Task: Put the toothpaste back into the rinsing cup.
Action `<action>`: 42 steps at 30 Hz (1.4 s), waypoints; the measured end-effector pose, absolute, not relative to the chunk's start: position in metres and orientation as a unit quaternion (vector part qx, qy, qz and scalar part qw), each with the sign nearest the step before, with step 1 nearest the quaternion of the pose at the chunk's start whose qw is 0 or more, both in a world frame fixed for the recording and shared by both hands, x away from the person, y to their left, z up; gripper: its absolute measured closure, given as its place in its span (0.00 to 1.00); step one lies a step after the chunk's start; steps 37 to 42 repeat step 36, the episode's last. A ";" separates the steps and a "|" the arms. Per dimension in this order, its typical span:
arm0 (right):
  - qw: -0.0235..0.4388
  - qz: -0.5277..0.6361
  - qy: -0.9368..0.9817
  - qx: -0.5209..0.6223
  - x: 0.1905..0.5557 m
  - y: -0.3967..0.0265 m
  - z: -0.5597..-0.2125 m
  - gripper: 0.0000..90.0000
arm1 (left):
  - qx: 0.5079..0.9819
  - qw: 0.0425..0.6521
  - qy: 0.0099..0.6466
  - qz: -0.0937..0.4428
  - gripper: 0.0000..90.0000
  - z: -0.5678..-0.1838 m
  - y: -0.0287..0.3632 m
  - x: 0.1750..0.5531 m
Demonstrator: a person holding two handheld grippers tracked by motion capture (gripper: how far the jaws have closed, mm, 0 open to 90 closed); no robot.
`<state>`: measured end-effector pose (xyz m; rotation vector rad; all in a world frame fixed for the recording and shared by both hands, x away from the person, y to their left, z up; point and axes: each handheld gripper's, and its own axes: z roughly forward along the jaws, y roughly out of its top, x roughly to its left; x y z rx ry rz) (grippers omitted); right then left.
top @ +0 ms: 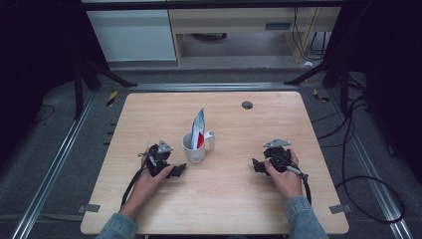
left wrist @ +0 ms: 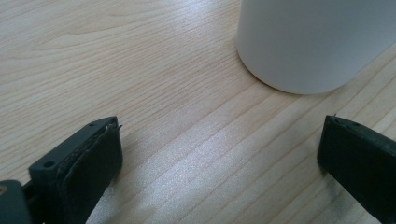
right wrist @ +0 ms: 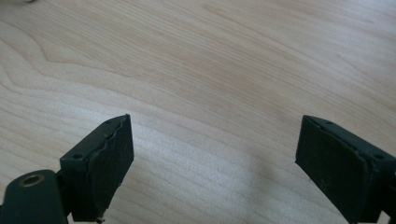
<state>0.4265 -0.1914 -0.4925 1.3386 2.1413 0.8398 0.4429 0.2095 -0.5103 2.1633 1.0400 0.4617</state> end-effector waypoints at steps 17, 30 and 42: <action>0.236 0.319 0.750 0.530 0.431 -0.210 -0.509 0.13 | 0.832 0.342 0.400 0.177 0.00 -0.510 0.210 0.443; 0.242 0.325 0.734 0.545 0.438 -0.214 -0.513 0.08 | 0.832 0.342 0.400 0.177 0.00 -0.510 0.210 0.443; 0.249 0.308 0.714 0.578 0.440 -0.214 -0.514 0.01 | 0.832 0.341 0.400 0.178 0.00 -0.510 0.209 0.443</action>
